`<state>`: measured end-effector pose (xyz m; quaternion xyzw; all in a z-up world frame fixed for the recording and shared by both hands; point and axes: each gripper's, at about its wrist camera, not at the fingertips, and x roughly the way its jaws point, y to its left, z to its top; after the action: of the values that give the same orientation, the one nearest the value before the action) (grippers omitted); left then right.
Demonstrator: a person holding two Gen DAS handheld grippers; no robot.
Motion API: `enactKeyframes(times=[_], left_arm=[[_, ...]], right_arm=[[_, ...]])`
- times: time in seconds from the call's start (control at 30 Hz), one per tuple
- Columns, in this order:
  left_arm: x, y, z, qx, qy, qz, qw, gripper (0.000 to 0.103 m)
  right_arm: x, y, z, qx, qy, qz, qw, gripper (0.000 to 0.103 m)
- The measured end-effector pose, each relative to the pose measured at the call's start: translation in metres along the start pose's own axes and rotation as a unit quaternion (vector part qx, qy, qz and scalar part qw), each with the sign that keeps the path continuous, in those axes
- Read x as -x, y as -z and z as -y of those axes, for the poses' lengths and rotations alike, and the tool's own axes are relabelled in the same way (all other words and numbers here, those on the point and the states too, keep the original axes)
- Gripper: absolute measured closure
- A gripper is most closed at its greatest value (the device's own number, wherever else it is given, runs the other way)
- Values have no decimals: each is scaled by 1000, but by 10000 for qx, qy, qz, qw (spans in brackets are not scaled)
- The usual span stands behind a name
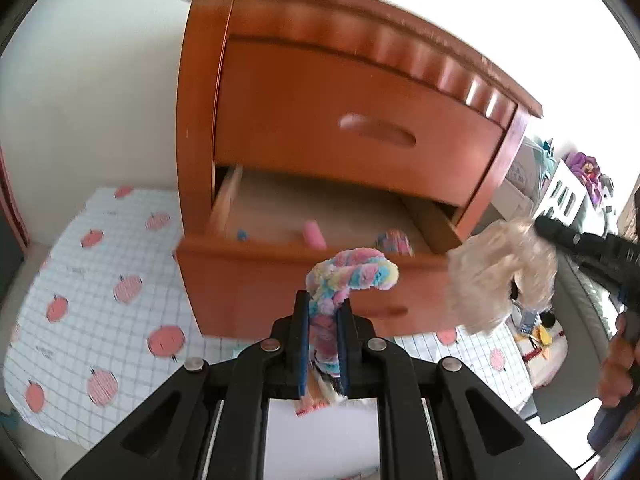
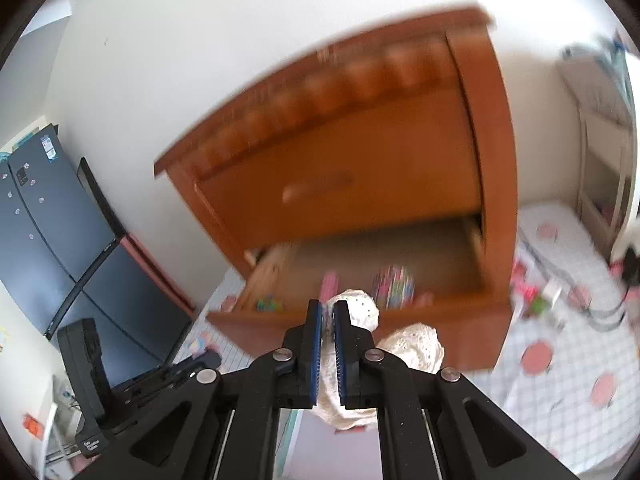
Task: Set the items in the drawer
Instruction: 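Lift the pipe-cleaner toy and scrunchie and carry both into the open drawer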
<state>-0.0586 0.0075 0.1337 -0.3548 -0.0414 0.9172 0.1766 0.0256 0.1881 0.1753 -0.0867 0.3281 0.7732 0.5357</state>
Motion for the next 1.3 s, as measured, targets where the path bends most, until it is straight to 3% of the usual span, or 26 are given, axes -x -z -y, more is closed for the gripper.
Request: enactKeyframes(times=[0.17, 0.33, 0.57, 0.97, 1.3], left_arm=[[5, -40, 4, -136, 7, 272, 9995, 91], [-9, -64, 8, -387, -194, 331, 9985, 91], [-56, -82, 8, -544, -410, -39, 9977, 91], [-134, -79, 5, -689, -779, -831, 9911, 91], [-168, -77, 1, -669, -889, -1285, 9854, 91]], right_arm=[[6, -41, -6, 306, 222, 372, 9986, 96], [-8, -61, -2, 431, 474, 437, 9970, 96], [-57, -52, 25, 418, 736, 1, 9964, 96], [-120, -24, 59, 513, 1049, -783, 9901, 96], [-150, -13, 62, 595, 1088, -1298, 9838, 96]])
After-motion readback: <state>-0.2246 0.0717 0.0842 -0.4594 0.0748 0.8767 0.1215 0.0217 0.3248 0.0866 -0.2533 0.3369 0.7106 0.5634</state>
